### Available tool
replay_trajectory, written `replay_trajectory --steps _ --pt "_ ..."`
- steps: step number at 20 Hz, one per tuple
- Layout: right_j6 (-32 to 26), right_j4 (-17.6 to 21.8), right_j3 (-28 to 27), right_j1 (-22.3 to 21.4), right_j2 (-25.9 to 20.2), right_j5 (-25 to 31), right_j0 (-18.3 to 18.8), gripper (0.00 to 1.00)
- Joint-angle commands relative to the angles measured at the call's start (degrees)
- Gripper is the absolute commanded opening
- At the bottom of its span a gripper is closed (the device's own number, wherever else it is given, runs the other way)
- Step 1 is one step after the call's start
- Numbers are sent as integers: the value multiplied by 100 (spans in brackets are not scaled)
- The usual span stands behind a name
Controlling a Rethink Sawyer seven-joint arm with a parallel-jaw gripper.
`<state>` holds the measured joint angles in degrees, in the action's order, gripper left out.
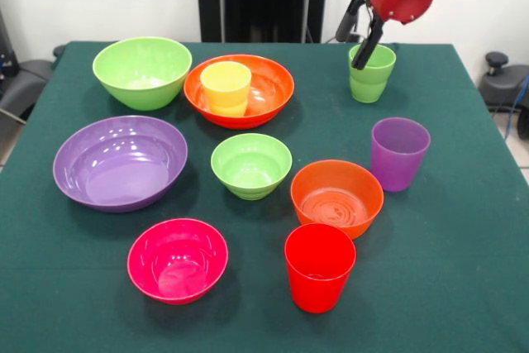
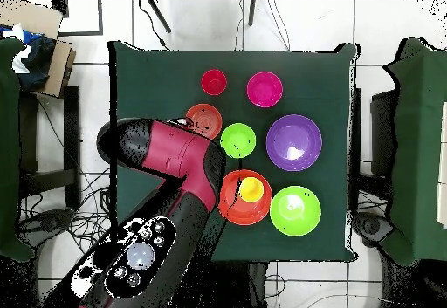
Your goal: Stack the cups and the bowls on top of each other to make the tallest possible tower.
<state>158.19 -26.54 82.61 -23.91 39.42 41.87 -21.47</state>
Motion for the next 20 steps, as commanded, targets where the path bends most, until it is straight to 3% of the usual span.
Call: replay_trajectory --steps 1,10,20 --pt "161 326 312 451 -974 -562 82 100" --pt "34 257 728 217 -1261 -705 193 100" --pt "71 321 747 403 -1413 -1289 327 100"
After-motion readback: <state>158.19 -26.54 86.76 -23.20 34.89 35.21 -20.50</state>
